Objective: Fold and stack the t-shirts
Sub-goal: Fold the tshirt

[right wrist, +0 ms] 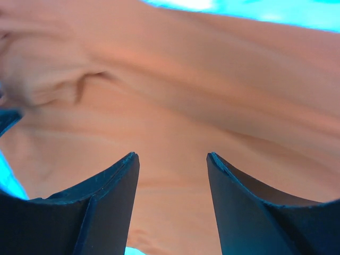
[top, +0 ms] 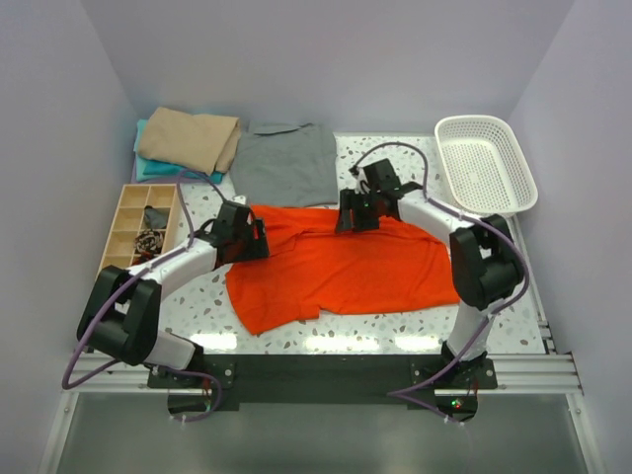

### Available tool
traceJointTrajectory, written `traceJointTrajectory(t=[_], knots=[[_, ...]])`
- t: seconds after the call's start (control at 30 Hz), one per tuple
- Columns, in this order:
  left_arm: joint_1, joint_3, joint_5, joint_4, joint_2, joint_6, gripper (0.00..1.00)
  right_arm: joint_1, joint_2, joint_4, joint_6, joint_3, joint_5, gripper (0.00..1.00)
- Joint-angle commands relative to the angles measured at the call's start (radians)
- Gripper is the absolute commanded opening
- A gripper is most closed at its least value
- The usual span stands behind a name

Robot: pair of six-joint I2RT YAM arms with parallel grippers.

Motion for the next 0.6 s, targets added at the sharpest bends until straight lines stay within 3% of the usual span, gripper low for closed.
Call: traceJointTrajectory(t=[0.0, 0.33, 0.57], knots=[[0.008, 0.046, -0.160, 0.044, -0.031, -0.041, 0.78, 0.067, 0.078, 0.146, 0.108, 0.014, -0.158, 0.59], [0.047, 0.021, -0.057, 0.189, 0.009, -0.046, 0.80, 0.146, 0.233, 0.312, 0.235, 0.074, -0.305, 0.58], [0.070, -0.033, -0.005, 0.238, 0.019, -0.061, 0.74, 0.194, 0.279, 0.310, 0.249, 0.142, -0.328, 0.58]])
